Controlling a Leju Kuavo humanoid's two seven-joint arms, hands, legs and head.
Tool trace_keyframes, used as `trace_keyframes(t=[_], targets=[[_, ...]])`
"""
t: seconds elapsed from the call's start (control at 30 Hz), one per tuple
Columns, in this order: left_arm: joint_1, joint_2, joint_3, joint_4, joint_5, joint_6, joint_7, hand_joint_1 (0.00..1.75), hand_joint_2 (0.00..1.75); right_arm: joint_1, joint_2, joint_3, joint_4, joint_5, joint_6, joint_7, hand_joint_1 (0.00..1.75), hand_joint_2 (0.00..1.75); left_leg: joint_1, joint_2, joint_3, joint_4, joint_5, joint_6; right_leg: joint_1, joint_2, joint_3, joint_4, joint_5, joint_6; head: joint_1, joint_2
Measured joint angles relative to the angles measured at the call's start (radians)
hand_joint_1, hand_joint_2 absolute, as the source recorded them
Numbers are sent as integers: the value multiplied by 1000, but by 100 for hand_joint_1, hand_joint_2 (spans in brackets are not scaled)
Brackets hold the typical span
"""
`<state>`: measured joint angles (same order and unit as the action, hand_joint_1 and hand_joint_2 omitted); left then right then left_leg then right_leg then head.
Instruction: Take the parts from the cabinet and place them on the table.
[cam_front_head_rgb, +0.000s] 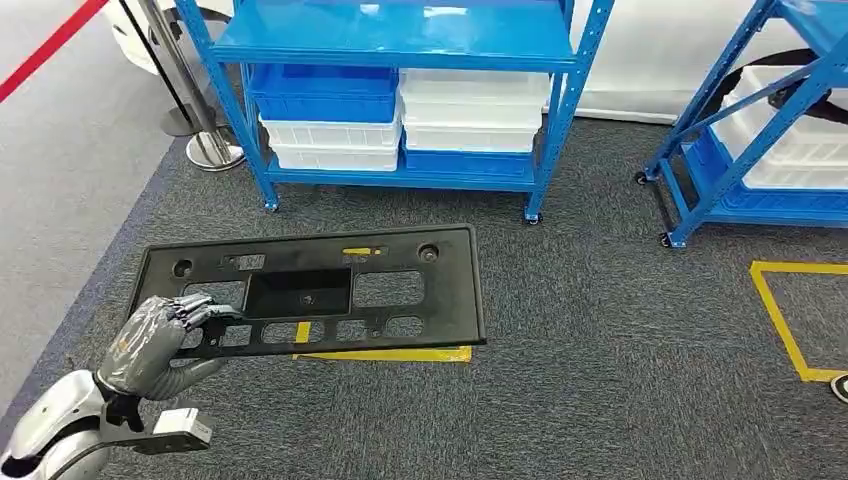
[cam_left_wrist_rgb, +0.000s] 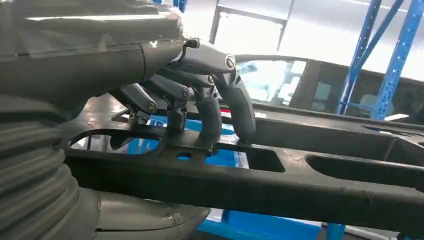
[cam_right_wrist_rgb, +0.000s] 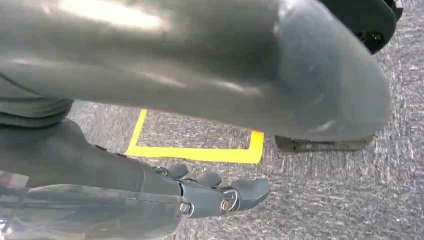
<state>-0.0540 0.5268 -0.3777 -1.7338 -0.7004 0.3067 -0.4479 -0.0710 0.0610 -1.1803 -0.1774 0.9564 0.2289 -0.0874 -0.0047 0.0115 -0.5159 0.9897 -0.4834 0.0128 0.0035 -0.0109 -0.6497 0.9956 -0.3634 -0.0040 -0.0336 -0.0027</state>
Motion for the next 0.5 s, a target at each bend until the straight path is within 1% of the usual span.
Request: trace_keyframes(t=[0.03,0.07,0.17,0.23,0.3,0.33,0.37,0.4,0.43,0.47,0.5], targets=[[0,0,0,0,2,0,-2,175,175,0,0,0,0,0,0,-4,0,0,0,0,0,0,0,0,0,0,0,0,0,0,0,0],[0,0,0,0,6,0,-3,175,175,0,0,0,0,0,1,-8,0,0,-4,0,-2,4,-1,1,-6,1,0,-1,2,3,0,0],[0,0,1,0,13,0,-6,175,175,0,0,0,0,3,6,-19,0,0,-4,0,-5,6,0,2,-5,0,-2,-1,3,5,0,0],[0,-2,2,0,16,-1,-6,175,175,0,0,0,0,4,6,-22,0,0,-5,0,-6,7,1,4,-7,0,-3,-1,6,8,0,0],[-1,-3,5,0,18,-1,-6,175,175,0,0,0,0,5,6,-22,0,0,-6,0,-8,9,4,8,-8,0,-2,-2,10,13,0,0],[-1,-3,6,0,18,-1,-3,175,175,0,0,0,0,5,7,-22,0,0,-6,-1,-8,6,9,13,-8,-1,0,-5,13,17,0,0],[-1,-3,7,0,18,-1,0,175,175,0,0,0,0,5,9,-22,0,0,4,-2,-4,-7,22,18,-4,-2,-2,-5,12,21,0,0],[-2,-5,7,0,17,-2,4,175,175,0,-1,0,0,5,10,-22,0,0,9,-2,-2,-14,31,20,-8,0,-5,6,-7,25,0,0],[-4,-6,8,0,16,-3,8,175,175,1,-1,0,0,6,12,-22,0,0,10,-5,-8,-14,35,22,-9,4,-22,49,-54,29,0,0],[-5,-7,8,0,12,-3,10,175,175,1,-1,0,0,6,12,-22,0,0,10,-7,-16,-13,39,24,-12,5,-53,129,-111,32,0,0],[-4,-8,8,1,10,-3,11,175,175,1,-1,0,0,6,12,-21,0,0,10,-12,-22,-12,42,22,-16,5,-82,209,-155,35,0,0]])
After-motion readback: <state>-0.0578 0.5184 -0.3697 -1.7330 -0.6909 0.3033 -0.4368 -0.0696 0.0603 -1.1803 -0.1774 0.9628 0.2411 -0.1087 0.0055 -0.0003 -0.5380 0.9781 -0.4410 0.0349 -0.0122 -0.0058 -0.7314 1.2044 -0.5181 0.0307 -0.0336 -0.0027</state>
